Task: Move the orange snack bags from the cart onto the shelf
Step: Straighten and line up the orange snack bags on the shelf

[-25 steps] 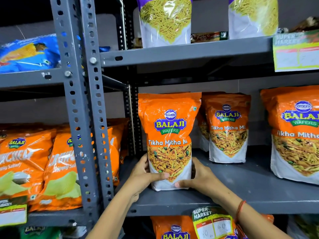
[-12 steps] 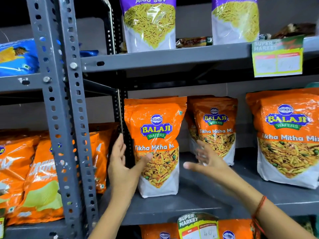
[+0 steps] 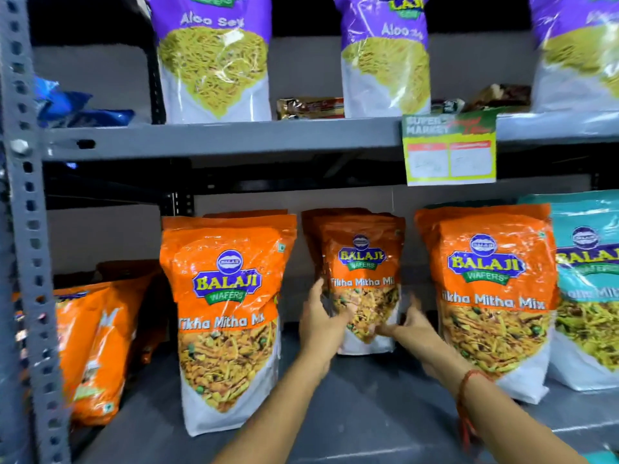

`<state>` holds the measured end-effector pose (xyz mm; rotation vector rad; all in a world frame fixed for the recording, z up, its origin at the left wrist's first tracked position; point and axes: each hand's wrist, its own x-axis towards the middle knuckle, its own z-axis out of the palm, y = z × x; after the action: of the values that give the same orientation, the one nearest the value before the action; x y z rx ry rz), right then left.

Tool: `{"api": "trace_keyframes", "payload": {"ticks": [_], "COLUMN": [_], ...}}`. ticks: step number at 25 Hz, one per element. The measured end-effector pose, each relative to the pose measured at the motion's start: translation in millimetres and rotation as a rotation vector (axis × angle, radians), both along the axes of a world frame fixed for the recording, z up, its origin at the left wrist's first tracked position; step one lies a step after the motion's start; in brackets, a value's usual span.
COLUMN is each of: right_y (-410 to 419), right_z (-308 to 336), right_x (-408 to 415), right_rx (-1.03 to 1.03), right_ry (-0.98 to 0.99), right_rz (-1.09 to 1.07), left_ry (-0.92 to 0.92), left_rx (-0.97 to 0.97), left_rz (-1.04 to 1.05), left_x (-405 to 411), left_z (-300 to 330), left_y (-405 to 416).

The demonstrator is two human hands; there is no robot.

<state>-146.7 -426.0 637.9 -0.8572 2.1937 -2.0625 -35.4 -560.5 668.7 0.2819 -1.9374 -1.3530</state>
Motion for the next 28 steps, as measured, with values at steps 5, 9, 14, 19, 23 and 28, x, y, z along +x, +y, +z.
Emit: {"api": "trace_keyframes", "payload": {"ticks": [5,9,14,19,23,28], "right_y": [0,-4,-4,-6,-5,0], "right_z": [-12,-16,-19,-22,-25,-23], "right_x": [-23,-17,-14,-10,-12,-1], "right_rx": [0.142,0.238,0.245,0.230,0.255,0.185], "right_ry": [-0.103,-0.004,0.044,0.077,0.085,0.126], "right_rz": [0.026,-0.020,-0.016,0.001,0.002,0.001], "left_ry": [-0.332,-0.256,-0.184,-0.179,-0.177,-0.158], "left_rx": [0.206,0.188,0.170,0.161,0.176,0.159], "left_rz": [-0.115,-0.070,-0.031,-0.022,-0.035,0.003], "left_x": [-44,-50,-39,-31,-32,-23], "left_z": [-22,-39,-44,-47,-47,-44], "left_y": [-22,-23,-22,-29,-29,-18]}}
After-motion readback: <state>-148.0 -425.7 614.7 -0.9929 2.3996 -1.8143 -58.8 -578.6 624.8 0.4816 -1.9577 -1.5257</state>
